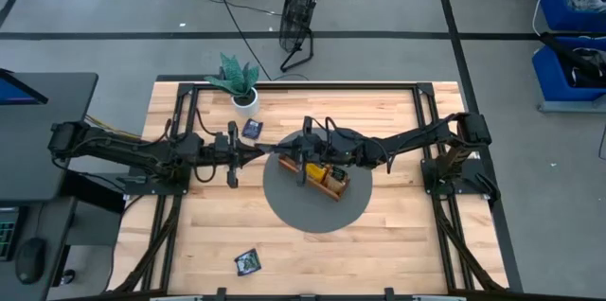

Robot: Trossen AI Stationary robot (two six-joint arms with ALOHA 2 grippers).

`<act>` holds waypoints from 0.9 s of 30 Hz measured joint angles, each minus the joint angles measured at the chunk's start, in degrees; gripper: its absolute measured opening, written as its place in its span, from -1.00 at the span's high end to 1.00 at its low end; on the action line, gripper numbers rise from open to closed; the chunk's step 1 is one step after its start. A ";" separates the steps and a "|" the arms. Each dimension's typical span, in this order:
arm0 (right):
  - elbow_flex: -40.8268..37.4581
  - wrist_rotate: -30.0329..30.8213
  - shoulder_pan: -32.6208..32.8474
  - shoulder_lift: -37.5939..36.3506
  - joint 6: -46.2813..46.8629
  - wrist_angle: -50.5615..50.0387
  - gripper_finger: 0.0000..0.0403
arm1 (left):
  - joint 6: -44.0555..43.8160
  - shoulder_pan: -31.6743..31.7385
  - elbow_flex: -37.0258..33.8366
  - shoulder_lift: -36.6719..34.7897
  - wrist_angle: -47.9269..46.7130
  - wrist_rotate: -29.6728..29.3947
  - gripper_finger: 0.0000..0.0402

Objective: Pick & Place Tea
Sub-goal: Put the dark blue tea bag into the left section of the wooden organizer

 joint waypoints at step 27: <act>10.89 -3.45 -1.36 -4.87 -1.69 -33.17 0.24 | -1.31 0.63 0.00 2.18 -10.19 -0.22 0.97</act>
